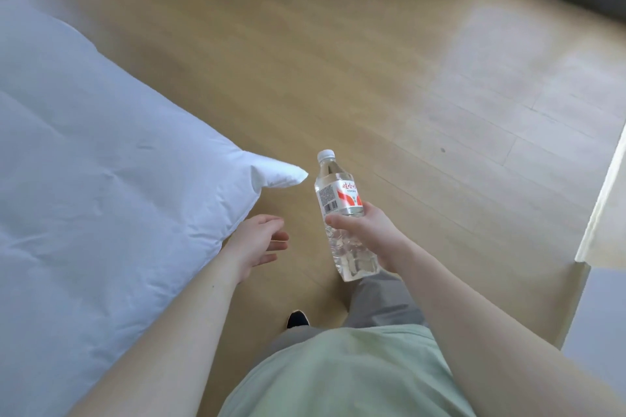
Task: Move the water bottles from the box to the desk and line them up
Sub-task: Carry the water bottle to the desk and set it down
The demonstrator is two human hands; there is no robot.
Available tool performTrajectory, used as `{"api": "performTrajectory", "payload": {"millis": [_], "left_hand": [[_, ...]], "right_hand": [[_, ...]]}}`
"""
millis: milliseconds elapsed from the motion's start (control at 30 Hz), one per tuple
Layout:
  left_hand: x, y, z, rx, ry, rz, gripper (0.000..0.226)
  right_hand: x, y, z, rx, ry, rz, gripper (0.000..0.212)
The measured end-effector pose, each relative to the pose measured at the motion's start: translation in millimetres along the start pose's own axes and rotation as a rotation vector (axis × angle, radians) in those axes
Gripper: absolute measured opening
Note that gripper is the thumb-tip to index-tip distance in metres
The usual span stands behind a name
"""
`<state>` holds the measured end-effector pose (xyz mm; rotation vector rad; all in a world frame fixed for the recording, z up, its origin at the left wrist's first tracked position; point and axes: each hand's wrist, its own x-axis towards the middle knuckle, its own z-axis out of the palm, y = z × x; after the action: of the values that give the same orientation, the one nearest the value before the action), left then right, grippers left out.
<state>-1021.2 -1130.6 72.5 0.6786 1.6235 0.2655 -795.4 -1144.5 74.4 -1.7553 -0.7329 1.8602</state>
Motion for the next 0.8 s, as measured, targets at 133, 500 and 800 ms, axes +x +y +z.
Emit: {"api": "performTrajectory", "payload": {"millis": [133, 500, 800], "left_hand": [[17.5, 49.2, 21.1, -0.067, 0.045, -0.013, 0.018], [62.4, 145.0, 36.2, -0.178, 0.087, -0.01, 0.016], [130.6, 200.7, 2.4, -0.232, 0.083, -0.055, 0.021]], "right_hand": [[30.5, -45.5, -36.9, -0.028, -0.038, -0.001, 0.044], [99.1, -132.7, -73.5, -0.088, -0.092, -0.018, 0.046], [180.4, -204.4, -63.6, -0.18, -0.078, -0.014, 0.048]]}}
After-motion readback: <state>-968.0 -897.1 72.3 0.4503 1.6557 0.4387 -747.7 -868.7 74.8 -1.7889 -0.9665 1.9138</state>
